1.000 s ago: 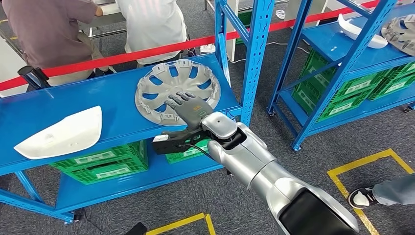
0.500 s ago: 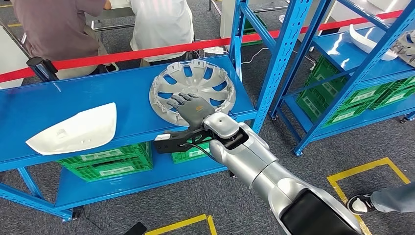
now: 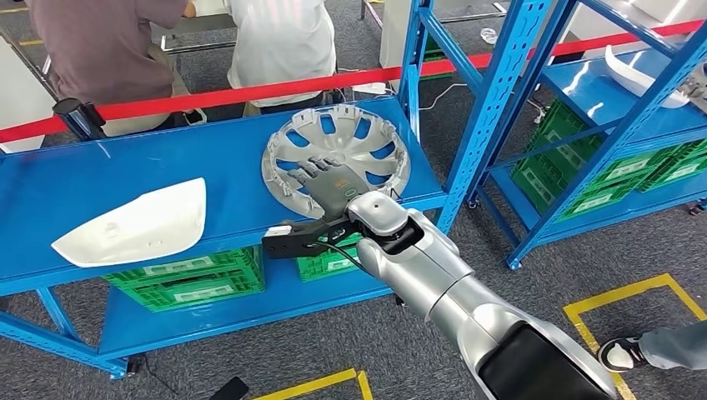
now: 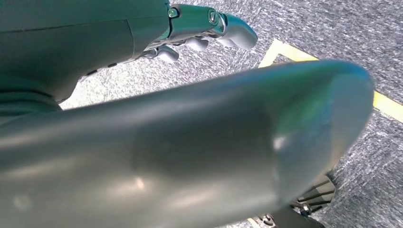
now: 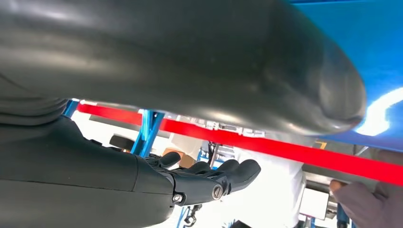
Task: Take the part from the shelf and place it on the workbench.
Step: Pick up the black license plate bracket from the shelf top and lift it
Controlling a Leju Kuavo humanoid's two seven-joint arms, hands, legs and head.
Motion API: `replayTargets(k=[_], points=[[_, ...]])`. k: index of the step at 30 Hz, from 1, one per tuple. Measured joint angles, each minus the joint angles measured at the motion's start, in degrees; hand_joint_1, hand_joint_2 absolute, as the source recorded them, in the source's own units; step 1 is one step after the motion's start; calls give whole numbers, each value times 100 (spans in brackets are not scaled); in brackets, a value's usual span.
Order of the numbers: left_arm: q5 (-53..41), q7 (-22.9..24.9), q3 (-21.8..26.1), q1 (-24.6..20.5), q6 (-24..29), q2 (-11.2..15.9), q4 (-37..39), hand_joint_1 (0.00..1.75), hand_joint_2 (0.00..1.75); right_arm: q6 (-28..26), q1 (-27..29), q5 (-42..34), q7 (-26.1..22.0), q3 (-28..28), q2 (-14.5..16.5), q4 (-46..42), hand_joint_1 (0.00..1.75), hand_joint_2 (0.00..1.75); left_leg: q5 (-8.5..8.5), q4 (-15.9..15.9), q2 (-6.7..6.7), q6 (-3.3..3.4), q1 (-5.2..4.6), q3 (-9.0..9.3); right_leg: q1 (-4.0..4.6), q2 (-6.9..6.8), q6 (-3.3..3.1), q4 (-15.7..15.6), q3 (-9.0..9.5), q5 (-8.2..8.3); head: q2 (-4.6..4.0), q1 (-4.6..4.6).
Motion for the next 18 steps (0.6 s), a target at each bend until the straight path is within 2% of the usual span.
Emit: replayTargets(k=[2,3,4,6,8,9,10,12,13,14,15,16,17,18], points=[[-4,0,4,1,-1,-9,1,0,0,0,2,-5,4,1,-6,2,0,0,-89,-3,-17,-32,-9,117,56,6,-113,-741,283,472,0,-1],[-5,1,5,-3,-2,-16,1,0,0,-1,1,-8,10,1,-12,2,0,0,-126,-10,-23,-54,-9,163,89,11,-164,-1083,419,607,0,-6],[-7,4,7,-8,-1,-22,1,0,0,-1,-1,-11,18,2,-17,3,0,0,-159,-25,-25,-85,-4,189,117,15,-200,-1318,526,664,0,-7],[-8,13,10,-12,0,-30,-1,0,0,0,-5,-14,40,3,-32,5,0,0,-170,-44,-26,-168,4,236,142,22,-242,-1481,613,598,0,8],[-10,21,11,-11,0,-29,-4,0,0,-4,-6,-20,45,3,-30,5,0,0,-153,48,-17,-231,3,240,107,24,-286,-1581,756,576,0,29],[-12,23,12,-16,1,-32,-5,0,0,-7,-8,-24,40,3,-26,5,0,0,-149,222,-9,-252,3,160,83,20,-307,-1624,838,562,0,24],[-14,27,13,-23,1,-34,-5,0,0,-8,-7,-27,38,3,-22,6,0,0,-182,499,-1,-273,9,7,62,18,-321,-1662,915,544,0,15],[-18,37,13,-22,1,-34,-4,0,0,-4,5,-28,38,3,-27,13,0,0,-411,1180,11,-343,39,-436,45,14,-335,-1687,1015,484,0,0],[-22,39,13,-14,1,-29,-3,0,0,-1,16,-29,39,3,-30,16,0,0,-558,1415,13,-382,60,-636,33,17,-328,-1686,1060,445,0,1],[-30,33,13,-5,1,-25,-2,0,0,1,26,-33,43,3,-35,20,0,0,-633,1497,17,-421,84,-769,17,21,-312,-1681,1110,400,0,0],[-39,18,13,0,0,-22,-1,0,0,2,32,-40,50,3,-38,21,0,0,-565,1387,25,-462,114,-812,-6,26,-286,-1671,1167,348,0,-2],[-48,3,13,0,-1,-21,0,0,0,3,34,-53,59,3,-40,21,0,0,-347,1110,35,-505,149,-772,-35,29,-252,-1655,1225,293,0,0],[-55,-10,13,0,-3,-23,1,0,0,9,34,-75,67,3,-42,21,0,0,-4,701,52,-563,196,-677,-60,30,-207,-1629,1274,229,0,-3],[-58,-16,13,-1,-12,-29,6,0,0,21,33,-103,75,3,-44,23,0,0,230,343,63,-599,223,-593,-81,35,-159,-1587,1307,170,0,-17]])
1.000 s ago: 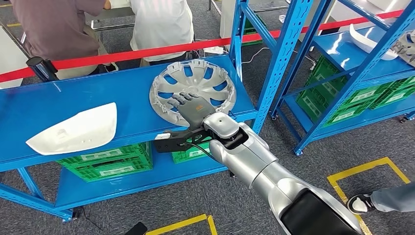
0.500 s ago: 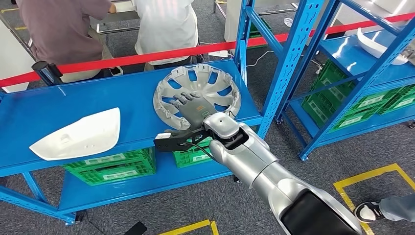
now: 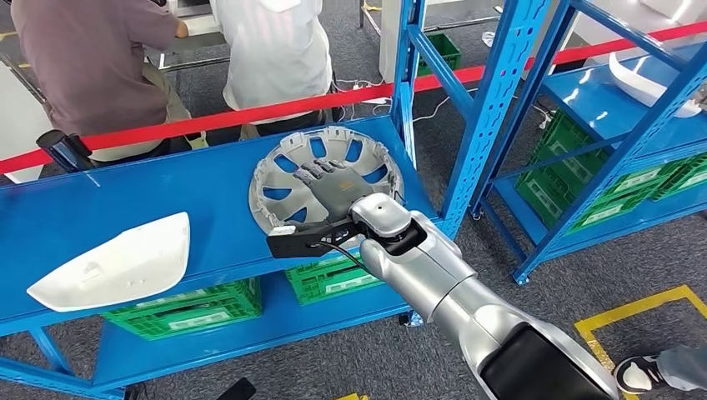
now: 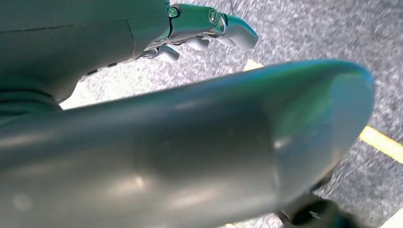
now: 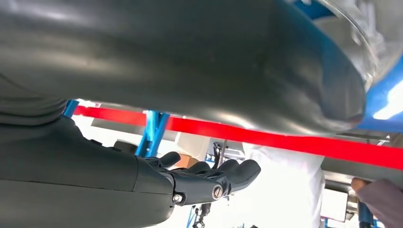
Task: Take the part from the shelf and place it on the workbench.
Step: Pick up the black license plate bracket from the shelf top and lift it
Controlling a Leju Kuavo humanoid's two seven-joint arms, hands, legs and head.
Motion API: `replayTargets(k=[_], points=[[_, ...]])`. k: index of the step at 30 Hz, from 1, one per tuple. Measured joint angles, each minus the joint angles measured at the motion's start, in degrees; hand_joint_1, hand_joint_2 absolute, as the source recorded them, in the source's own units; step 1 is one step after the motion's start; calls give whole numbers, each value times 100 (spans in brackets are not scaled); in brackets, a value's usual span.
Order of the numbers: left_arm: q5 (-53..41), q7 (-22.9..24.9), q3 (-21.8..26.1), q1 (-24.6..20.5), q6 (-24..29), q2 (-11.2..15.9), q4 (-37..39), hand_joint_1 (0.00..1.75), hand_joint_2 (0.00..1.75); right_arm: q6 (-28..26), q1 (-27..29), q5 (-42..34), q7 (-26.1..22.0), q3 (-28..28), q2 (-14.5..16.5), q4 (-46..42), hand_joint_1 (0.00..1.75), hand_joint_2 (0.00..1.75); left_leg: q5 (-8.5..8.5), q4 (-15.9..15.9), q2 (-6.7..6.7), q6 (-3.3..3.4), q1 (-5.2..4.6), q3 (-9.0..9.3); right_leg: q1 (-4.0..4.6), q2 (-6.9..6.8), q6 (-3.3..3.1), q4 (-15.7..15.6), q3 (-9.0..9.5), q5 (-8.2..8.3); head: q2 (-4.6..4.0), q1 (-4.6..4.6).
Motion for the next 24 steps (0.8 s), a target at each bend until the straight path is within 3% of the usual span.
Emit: replayTargets(k=[2,4,8,14,16,18,20,24], points=[[-4,-1,3,-6,-19,-12,9,0,0,34,4,-69,22,1,-8,6,0,0,234,-352,14,51,12,90,4,10,100,64,4,-96,0,-27],[-9,-1,7,-7,-30,-24,14,0,0,72,18,-144,79,2,-21,12,0,0,243,-314,3,150,11,80,19,12,131,78,-2,-151,0,-29],[-42,-1,19,-16,-31,-31,14,0,0,151,45,-300,199,1,-37,27,0,0,258,-313,-47,187,19,62,19,-6,12,-2,45,-129,0,-3],[-70,1,39,-26,-36,-32,12,0,0,235,73,-394,256,0,-39,57,0,0,223,-310,-58,287,-24,68,4,-13,2,-80,88,-121,0,7],[-102,17,39,-44,-36,-32,9,0,0,319,92,-427,329,0,-47,120,0,0,224,-306,-58,298,-37,68,-9,-16,77,-89,90,-118,0,7],[-140,47,39,-68,-38,-33,5,0,0,379,120,-432,404,0,-60,228,0,0,226,-301,-58,301,-46,67,-26,-19,220,-94,92,-117,0,7],[-168,73,39,-88,-42,-33,5,0,0,387,150,-435,442,0,-72,343,0,0,227,-298,-58,301,-50,68,-35,-19,305,-95,93,-117,0,6],[-194,101,39,-113,-49,-34,5,0,0,344,203,-441,442,0,-90,548,0,0,233,-301,-49,294,-56,79,-25,-16,314,-73,83,-117,0,5]])
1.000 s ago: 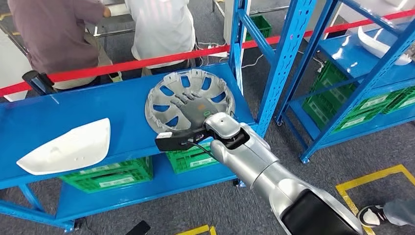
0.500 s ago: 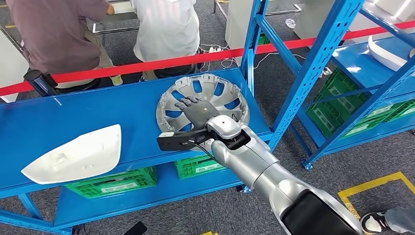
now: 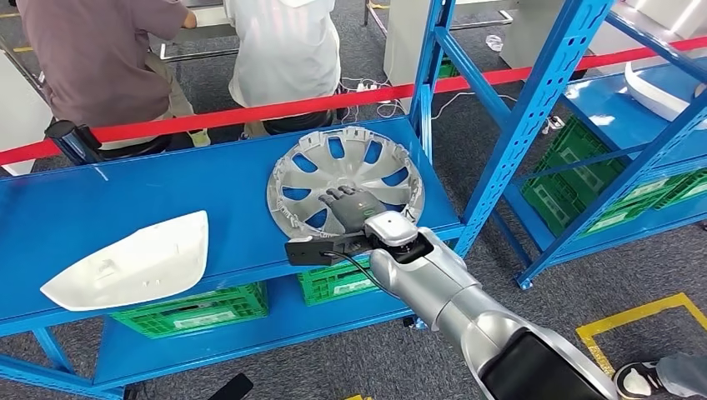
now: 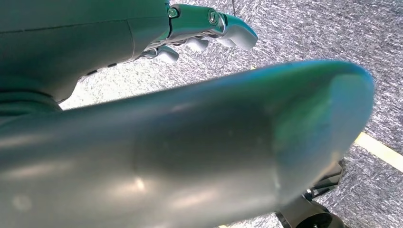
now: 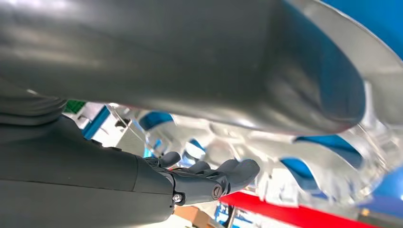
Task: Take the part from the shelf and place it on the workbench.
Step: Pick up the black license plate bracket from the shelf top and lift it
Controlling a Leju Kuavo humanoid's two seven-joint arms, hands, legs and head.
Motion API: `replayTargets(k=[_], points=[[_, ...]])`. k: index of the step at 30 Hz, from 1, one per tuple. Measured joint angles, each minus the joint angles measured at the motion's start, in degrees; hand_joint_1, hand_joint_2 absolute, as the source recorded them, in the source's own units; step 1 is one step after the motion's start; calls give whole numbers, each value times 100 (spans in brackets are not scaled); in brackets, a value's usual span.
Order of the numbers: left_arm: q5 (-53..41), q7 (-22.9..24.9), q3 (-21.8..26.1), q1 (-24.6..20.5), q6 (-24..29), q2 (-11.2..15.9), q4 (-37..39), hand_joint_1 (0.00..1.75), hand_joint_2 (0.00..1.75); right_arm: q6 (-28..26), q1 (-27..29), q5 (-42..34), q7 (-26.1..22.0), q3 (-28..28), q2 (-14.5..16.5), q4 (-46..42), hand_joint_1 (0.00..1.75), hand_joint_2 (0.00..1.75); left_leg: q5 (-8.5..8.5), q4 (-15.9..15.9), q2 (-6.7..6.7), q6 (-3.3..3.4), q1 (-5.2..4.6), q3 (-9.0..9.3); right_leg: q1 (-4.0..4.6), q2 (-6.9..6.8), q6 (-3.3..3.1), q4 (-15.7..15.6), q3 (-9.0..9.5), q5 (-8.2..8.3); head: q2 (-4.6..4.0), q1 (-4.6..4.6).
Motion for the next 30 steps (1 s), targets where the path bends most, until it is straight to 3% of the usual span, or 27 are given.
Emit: replayTargets(k=[6,10,30], points=[[-56,22,0,-16,-23,-2,0,0,0,72,-7,-22,249,0,-4,298,0,0,16,-15,0,-25,1,11,2,2,-11,42,-16,-7,0,0],[-69,38,0,-23,-16,-8,0,0,0,142,-13,-22,432,0,-4,507,0,175,20,-17,1,-32,1,11,2,2,-19,61,-28,-12,0,0],[-121,-51,16,-55,29,-18,0,0,0,182,-120,-149,579,-10,-89,1117,0,175,26,-19,0,-42,1,12,2,2,-34,87,-40,-20,0,0]])
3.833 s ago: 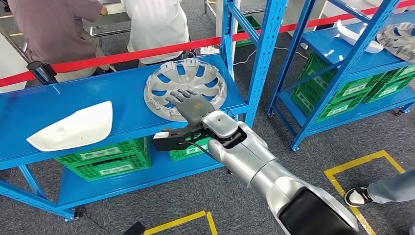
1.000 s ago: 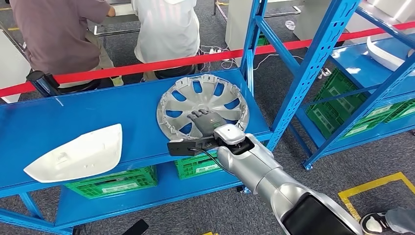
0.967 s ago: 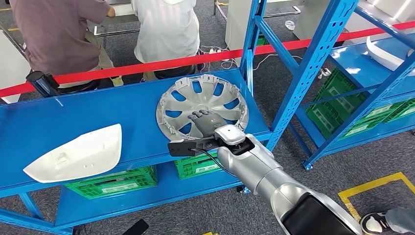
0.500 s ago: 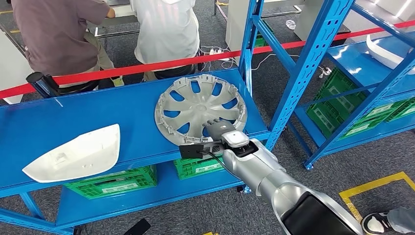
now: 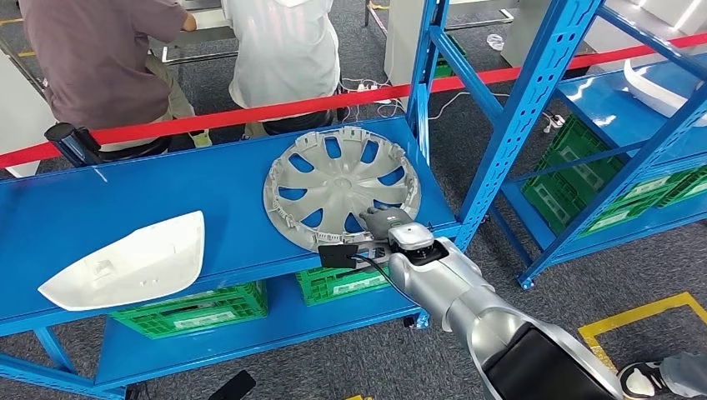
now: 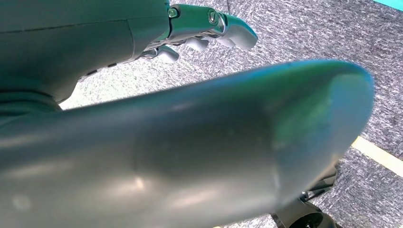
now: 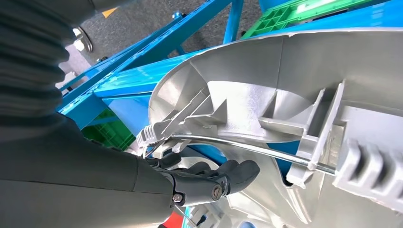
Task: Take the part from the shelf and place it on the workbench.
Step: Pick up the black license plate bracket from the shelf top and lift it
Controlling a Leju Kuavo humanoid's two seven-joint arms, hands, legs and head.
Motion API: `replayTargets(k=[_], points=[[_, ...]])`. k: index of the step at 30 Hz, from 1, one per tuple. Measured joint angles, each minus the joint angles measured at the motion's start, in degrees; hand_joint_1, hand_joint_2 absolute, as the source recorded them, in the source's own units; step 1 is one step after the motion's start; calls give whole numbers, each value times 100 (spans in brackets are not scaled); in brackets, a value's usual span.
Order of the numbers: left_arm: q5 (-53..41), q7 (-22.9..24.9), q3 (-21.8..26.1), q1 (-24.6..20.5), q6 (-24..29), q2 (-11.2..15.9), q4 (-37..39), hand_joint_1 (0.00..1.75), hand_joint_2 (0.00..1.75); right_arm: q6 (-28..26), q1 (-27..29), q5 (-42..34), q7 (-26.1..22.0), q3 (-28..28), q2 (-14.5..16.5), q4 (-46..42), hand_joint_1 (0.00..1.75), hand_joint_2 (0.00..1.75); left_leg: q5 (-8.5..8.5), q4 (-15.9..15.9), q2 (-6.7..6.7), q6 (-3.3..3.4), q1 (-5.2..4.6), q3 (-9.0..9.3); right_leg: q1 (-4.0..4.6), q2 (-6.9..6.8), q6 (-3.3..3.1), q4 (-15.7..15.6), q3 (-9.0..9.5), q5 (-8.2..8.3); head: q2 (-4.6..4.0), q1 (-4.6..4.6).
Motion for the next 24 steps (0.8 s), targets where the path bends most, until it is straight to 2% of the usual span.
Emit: replayTargets(k=[2,3,6,7,24], points=[[3,-10,23,4,8,1,0,0,0,7,-9,-13,-1,-1,0,14,0,175,0,0,0,0,0,0,0,0,0,1,0,0,0,0],[5,-14,37,6,12,0,0,0,0,9,-12,-16,-1,-1,0,20,29,175,0,0,0,0,0,0,0,0,0,2,0,0,0,0],[10,-20,75,12,17,-1,0,0,0,18,-24,-25,0,-3,0,36,160,175,0,0,0,-1,0,0,0,0,-1,3,0,0,0,0],[10,-24,84,13,17,0,0,0,0,22,-28,-30,1,-5,0,42,175,175,1,0,0,-1,0,0,0,0,-1,4,0,-1,0,0],[-21,-74,93,10,17,-1,0,0,0,-8,-96,-87,33,-55,9,72,175,175,3,0,-1,-4,0,8,0,-2,-7,5,3,-3,0,0]])
